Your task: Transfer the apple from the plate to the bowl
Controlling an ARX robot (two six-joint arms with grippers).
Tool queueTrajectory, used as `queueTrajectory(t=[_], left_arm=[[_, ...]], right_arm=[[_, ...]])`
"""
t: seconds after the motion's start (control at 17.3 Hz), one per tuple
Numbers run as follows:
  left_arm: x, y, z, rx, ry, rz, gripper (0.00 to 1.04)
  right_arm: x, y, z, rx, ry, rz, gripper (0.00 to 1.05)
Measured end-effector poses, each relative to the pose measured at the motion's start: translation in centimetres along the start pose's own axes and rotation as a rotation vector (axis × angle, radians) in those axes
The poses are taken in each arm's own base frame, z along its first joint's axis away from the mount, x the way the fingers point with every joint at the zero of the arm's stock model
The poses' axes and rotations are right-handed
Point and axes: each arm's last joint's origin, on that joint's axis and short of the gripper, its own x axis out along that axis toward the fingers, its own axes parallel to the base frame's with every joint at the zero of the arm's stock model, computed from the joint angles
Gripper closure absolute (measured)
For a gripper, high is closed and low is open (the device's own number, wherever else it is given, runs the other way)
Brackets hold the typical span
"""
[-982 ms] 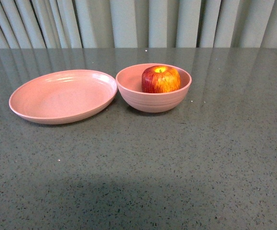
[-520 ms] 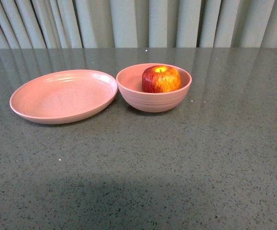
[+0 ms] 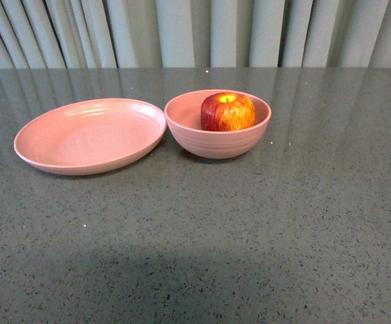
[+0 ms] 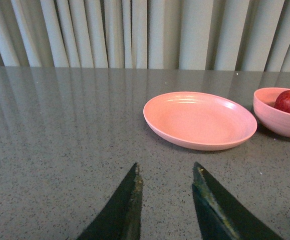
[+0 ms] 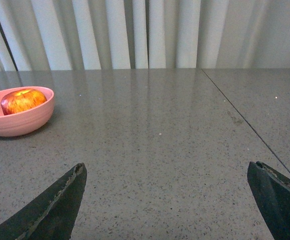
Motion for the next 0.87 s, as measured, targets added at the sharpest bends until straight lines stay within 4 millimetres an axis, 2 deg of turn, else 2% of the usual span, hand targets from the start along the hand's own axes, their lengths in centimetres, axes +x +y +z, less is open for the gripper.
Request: queueTrajectory(t=[0.29,0.46,0.87], left_arm=[[0.0,0.0,0.0,0.0,0.0,0.0,0.24],[0.0,0.0,0.0,0.001,0.0,0.0,0.05],[0.0,0.0,0.0,0.0,0.0,0.0,0.07]], right_arm=[[0.0,0.0,0.0,0.0,0.0,0.0,0.07],[0.0,0.0,0.0,0.0,0.0,0.0,0.07],[0.0,0.0,0.0,0.0,0.0,0.0,0.07]])
